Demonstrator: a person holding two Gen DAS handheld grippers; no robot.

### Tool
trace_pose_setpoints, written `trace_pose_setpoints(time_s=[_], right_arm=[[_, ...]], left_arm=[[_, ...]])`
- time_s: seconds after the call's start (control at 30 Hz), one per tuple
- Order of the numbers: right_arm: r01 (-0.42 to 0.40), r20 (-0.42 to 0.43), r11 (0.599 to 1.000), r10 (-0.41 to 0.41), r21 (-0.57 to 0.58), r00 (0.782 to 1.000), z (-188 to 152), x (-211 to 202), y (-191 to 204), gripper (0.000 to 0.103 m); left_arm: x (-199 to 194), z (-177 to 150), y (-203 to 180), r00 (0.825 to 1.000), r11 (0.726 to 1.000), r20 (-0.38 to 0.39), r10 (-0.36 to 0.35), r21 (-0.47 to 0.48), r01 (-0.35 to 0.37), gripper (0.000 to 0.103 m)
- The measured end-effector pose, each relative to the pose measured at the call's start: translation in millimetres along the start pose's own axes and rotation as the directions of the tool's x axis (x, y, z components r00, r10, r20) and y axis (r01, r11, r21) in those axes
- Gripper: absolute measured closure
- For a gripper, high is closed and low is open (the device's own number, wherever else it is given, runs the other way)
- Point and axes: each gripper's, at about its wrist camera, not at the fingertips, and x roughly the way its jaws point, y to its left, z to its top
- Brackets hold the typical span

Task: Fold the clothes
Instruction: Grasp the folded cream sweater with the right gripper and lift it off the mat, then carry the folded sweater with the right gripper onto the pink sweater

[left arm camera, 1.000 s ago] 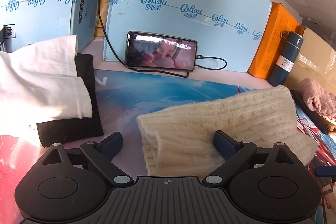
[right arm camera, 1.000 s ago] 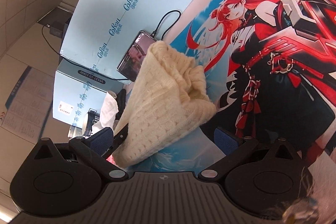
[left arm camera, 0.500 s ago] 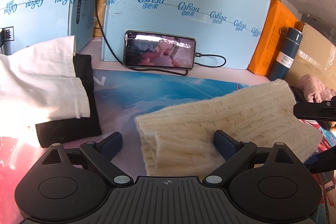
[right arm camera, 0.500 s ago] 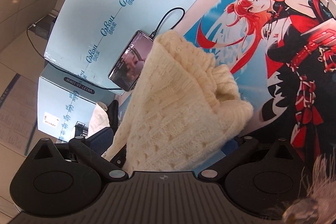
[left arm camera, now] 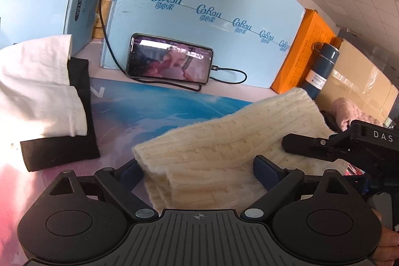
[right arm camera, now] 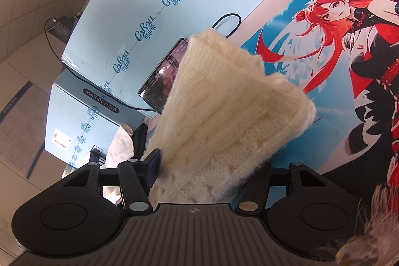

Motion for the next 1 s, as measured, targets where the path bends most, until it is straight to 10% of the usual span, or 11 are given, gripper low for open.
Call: trace_pose_setpoints(time_s=[0.43, 1.0], right_arm=[[-0.173, 0.145, 0.985, 0.173, -0.015, 0.974, 23, -72, -14, 0.057], [-0.18, 0.536, 0.981, 0.188, -0.067, 0.823, 117, -216, -103, 0.057]], left_arm=[[-9, 11, -51, 0.986, 0.991, 0.099, -0.134, 0.035, 0.131, 0.013], [69, 50, -248, 0.889, 0.876, 0.203, -0.411, 0.358, 0.324, 0.013]])
